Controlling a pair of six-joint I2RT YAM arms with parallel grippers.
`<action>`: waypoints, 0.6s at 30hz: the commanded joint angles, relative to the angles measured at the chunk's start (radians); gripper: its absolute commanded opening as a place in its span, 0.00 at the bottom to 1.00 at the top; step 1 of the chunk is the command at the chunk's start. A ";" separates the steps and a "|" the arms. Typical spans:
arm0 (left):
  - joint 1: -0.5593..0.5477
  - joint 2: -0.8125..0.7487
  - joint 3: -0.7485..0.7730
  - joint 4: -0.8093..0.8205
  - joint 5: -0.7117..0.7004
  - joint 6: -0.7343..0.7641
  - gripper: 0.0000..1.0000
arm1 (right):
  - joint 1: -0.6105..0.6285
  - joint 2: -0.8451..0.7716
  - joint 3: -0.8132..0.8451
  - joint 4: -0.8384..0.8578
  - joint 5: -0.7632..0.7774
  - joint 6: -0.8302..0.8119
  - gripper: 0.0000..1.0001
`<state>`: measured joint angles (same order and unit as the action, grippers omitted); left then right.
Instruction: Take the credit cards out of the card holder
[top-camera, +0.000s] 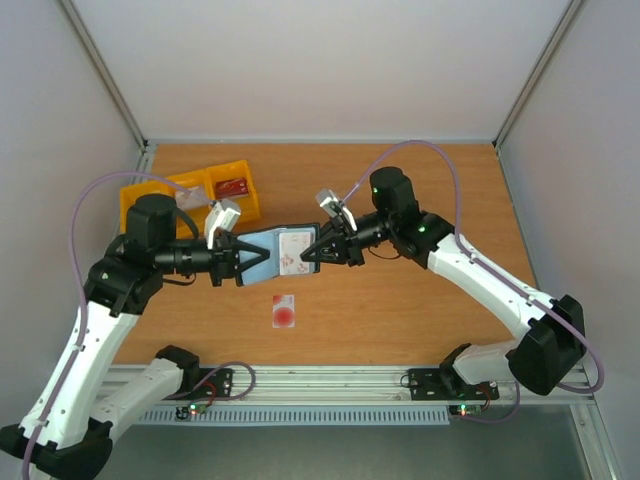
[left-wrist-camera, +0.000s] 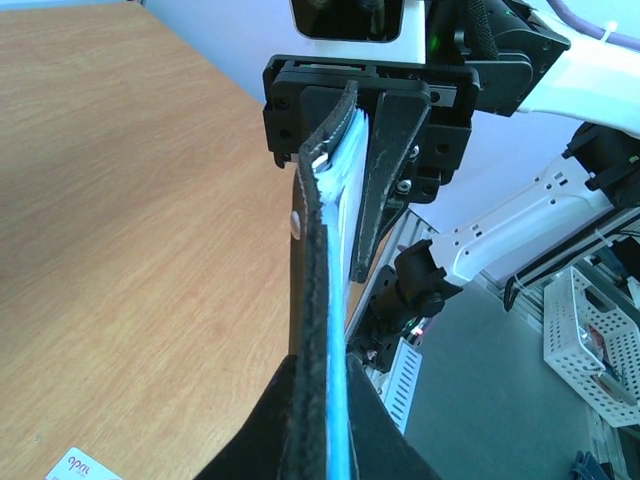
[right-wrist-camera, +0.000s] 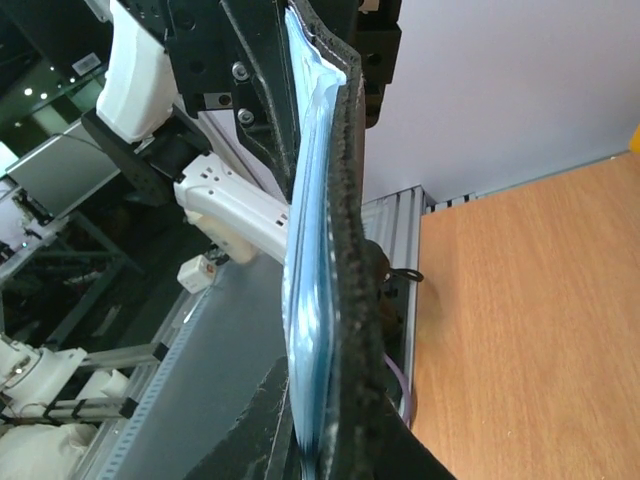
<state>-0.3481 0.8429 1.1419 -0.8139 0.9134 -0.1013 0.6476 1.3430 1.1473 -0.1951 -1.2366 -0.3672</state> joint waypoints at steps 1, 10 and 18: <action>0.004 -0.005 0.002 0.075 -0.082 -0.050 0.16 | -0.002 -0.036 0.039 -0.041 -0.031 -0.040 0.01; 0.015 -0.030 0.045 0.052 -0.478 0.003 0.69 | -0.106 0.018 0.049 -0.061 0.337 0.181 0.01; 0.013 -0.058 -0.014 0.217 0.009 0.017 0.52 | -0.040 0.060 0.146 -0.234 0.696 0.188 0.01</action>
<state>-0.3351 0.7986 1.1648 -0.7620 0.6247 -0.0753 0.5468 1.4132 1.2339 -0.3676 -0.7021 -0.1898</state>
